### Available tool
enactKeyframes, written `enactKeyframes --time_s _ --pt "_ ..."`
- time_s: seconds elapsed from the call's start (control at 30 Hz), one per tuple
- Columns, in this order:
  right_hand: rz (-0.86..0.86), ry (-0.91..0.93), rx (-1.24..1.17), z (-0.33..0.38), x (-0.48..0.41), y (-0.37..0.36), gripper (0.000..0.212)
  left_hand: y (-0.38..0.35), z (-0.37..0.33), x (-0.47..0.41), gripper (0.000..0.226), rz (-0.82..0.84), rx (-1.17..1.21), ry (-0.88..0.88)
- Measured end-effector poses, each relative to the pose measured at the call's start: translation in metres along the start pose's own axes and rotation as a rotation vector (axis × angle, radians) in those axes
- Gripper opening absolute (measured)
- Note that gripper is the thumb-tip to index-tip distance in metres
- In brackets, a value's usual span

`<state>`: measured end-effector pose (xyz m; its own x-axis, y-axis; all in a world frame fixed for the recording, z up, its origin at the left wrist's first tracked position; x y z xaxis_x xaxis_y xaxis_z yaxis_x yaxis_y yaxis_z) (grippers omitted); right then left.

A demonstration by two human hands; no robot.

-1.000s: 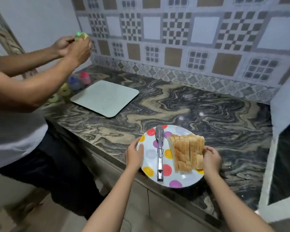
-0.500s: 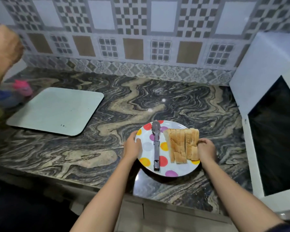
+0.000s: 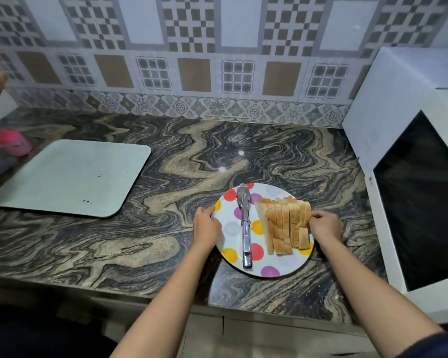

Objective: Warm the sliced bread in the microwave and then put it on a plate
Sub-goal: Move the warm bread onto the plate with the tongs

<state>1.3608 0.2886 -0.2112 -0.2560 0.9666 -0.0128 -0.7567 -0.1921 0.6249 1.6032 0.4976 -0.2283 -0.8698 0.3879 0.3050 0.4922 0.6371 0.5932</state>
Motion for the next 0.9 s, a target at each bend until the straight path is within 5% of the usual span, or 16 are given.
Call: enactKeyframes --time_s 0.2,0.47,0.7,0.8,0.9 --pt "-0.032 -0.038 -0.022 -0.008 0.003 0.005 0.023 0.002 0.005 0.008 0.046 -0.048 0.088 0.027" --pt "0.136 -0.019 -0.044 -0.015 0.034 0.005 0.026 0.003 0.012 0.037 0.058 -0.014 0.163 0.016" --pt "0.248 0.022 -0.019 -0.007 0.093 0.026 0.028 0.003 0.027 0.081 0.04 0.039 0.164 0.033" --pt "0.185 0.145 -0.058 0.016 0.123 0.053 0.026 0.007 0.025 0.107 0.048 0.033 0.153 0.02" --pt "-0.004 0.483 -0.025 0.063 0.149 0.106 0.031 0.006 -0.008 0.136 0.051 0.057 0.176 -0.059"
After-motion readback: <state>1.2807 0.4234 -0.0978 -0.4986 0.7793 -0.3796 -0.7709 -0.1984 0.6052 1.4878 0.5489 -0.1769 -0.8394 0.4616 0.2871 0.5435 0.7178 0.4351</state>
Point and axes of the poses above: each hand's wrist, its own x-axis away from the middle knuckle, its own y-axis out of the back of the hand, z = x × y, the point moved 9 cm from there along -x, towards the middle knuckle, and after that the axes turned 15 degrees about y, right-handed, at the moved point
